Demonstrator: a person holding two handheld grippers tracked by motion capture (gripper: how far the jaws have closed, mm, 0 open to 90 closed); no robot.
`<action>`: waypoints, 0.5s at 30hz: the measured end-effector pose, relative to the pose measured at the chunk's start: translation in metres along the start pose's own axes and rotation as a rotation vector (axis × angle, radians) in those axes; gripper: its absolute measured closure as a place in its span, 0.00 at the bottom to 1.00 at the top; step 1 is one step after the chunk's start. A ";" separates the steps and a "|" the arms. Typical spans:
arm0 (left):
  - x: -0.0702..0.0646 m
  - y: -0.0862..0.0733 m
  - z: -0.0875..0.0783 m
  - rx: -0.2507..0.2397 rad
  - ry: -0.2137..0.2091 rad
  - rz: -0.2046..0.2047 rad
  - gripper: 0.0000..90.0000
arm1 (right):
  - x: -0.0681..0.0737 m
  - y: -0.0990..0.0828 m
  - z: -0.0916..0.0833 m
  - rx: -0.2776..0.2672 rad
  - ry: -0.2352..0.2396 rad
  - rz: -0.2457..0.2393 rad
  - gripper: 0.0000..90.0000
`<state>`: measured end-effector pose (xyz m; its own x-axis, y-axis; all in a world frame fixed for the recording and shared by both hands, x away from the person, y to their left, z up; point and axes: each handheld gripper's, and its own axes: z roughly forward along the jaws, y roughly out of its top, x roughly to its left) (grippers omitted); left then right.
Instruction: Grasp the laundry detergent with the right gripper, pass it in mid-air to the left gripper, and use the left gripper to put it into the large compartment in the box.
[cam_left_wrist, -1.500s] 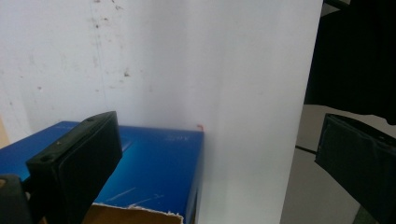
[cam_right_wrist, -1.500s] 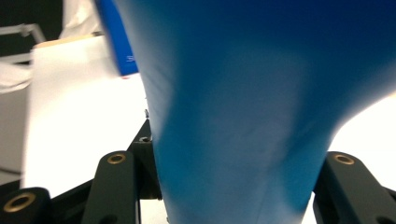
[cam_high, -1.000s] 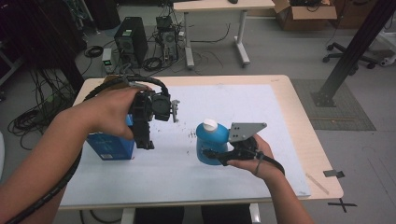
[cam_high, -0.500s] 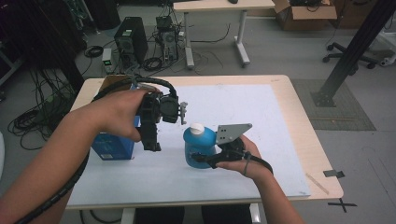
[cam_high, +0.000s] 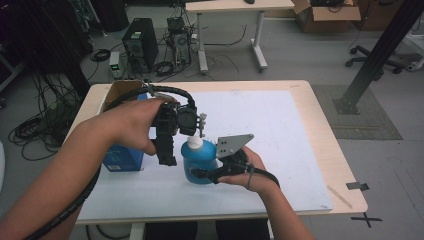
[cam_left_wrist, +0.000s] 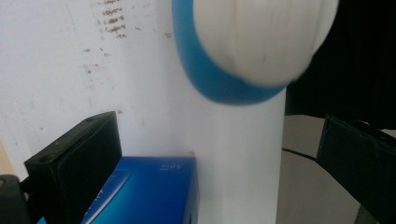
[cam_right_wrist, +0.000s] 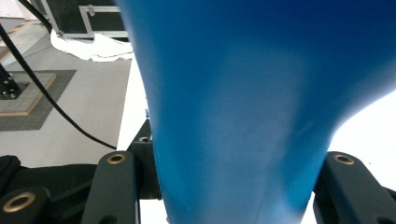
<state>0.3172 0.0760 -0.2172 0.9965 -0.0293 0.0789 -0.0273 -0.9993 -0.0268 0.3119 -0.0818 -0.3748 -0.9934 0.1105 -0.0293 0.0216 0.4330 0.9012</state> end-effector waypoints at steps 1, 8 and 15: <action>0.000 0.001 0.001 0.000 -0.002 0.000 0.00 | 0.000 0.001 0.001 0.000 0.003 0.001 0.51; -0.001 0.004 0.003 -0.005 -0.007 0.006 0.00 | -0.001 0.003 0.009 -0.006 0.010 0.001 0.51; -0.001 0.006 0.007 -0.003 -0.009 0.015 0.00 | -0.001 0.005 0.018 -0.006 0.020 0.004 0.51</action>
<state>0.3167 0.0698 -0.2242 0.9966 -0.0442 0.0690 -0.0426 -0.9988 -0.0251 0.3154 -0.0640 -0.3780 -0.9954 0.0942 -0.0165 0.0255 0.4272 0.9038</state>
